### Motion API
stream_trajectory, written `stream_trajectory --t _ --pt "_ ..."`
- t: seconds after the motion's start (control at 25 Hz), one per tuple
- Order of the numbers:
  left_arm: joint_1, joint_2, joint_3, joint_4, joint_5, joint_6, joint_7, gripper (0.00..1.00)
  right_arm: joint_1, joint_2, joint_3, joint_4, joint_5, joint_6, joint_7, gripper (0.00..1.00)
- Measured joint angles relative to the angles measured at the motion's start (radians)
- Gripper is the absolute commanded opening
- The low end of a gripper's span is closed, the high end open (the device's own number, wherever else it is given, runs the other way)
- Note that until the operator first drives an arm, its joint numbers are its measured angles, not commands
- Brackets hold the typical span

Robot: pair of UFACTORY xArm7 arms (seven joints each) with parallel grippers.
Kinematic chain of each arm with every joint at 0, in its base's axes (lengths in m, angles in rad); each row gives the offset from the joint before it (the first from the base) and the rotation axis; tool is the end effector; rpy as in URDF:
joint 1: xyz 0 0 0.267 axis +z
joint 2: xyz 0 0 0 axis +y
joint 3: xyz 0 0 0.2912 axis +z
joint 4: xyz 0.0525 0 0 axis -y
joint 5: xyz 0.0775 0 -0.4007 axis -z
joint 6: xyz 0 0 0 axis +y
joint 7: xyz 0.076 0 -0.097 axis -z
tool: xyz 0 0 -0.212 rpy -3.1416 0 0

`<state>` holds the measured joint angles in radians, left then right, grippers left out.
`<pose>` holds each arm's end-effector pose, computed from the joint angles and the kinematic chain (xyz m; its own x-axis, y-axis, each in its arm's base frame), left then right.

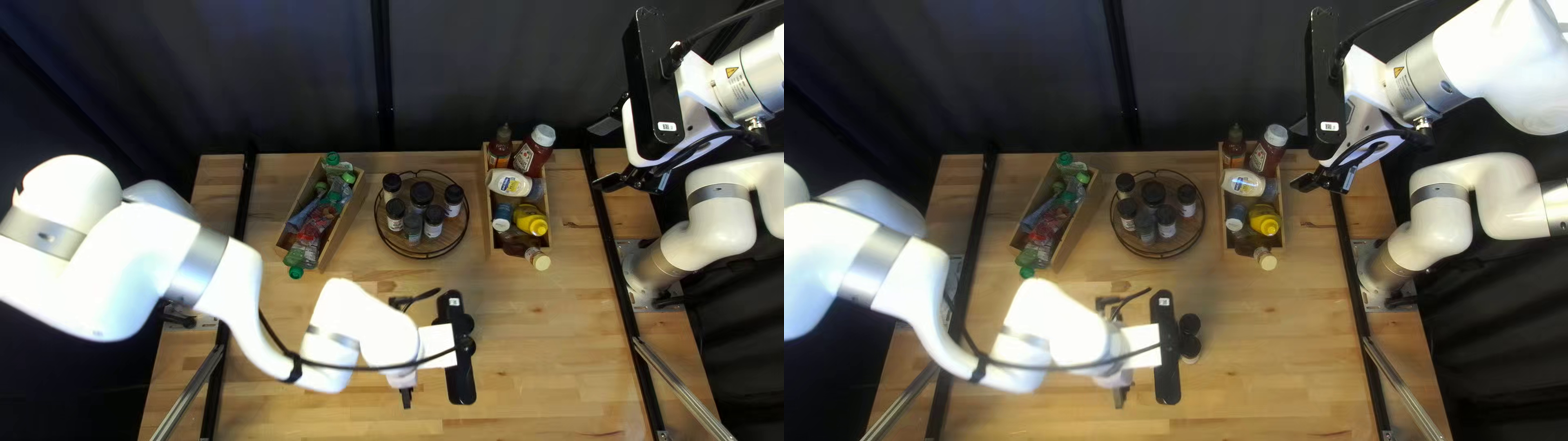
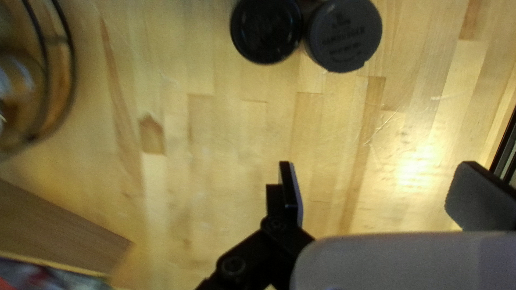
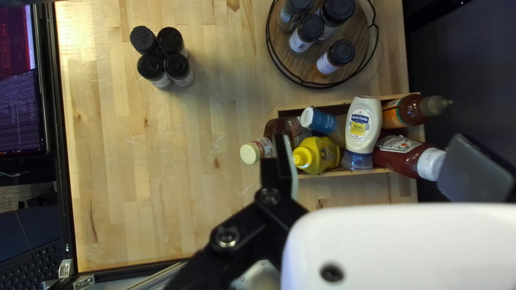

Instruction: Separate condiments, baby food and spices and place it in 3 different racks/containers

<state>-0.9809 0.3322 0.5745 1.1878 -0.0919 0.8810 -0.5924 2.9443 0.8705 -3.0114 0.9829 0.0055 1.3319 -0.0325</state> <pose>0.5353 -0.2212 0.0400 0.9738 0.2105 0.0860 0.2166 -0.9738 -0.0691 0.3947 -0.0251 0.4482 0.8721 -0.0184 0.4889 -0.0826 -0.9905 0.1100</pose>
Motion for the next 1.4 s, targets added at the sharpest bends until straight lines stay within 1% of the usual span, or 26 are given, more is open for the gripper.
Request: stream_trajectory --t 0.28,0.48,0.56,0.8,1.08,1.4 --pt "0.047 0.153 0.005 0.123 -0.103 0.005 -0.16 1.0 0.0 0.0 0.0 0.0 0.0 0.0 0.0 1.0" --pt "0.077 0.235 0.013 0.221 -0.125 0.057 -0.229 1.0 0.0 0.0 0.0 0.0 0.0 0.0 0.0 1.0" --pt "0.088 0.253 0.017 0.243 -0.129 0.071 -0.243 1.0 0.0 0.0 0.0 0.0 0.0 0.0 0.0 1.0" --pt "0.105 0.266 0.021 0.263 -0.135 0.082 -0.244 1.0 0.0 0.0 0.0 0.0 0.0 0.0 0.0 1.0" --pt "0.134 0.264 0.019 0.258 -0.149 0.067 -0.209 1.0 0.0 0.0 0.0 0.0 0.0 0.0 0.0 1.0" --pt "0.149 0.257 0.019 0.253 -0.155 0.06 -0.189 1.0 0.0 0.0 0.0 0.0 0.0 0.0 0.0 1.0"
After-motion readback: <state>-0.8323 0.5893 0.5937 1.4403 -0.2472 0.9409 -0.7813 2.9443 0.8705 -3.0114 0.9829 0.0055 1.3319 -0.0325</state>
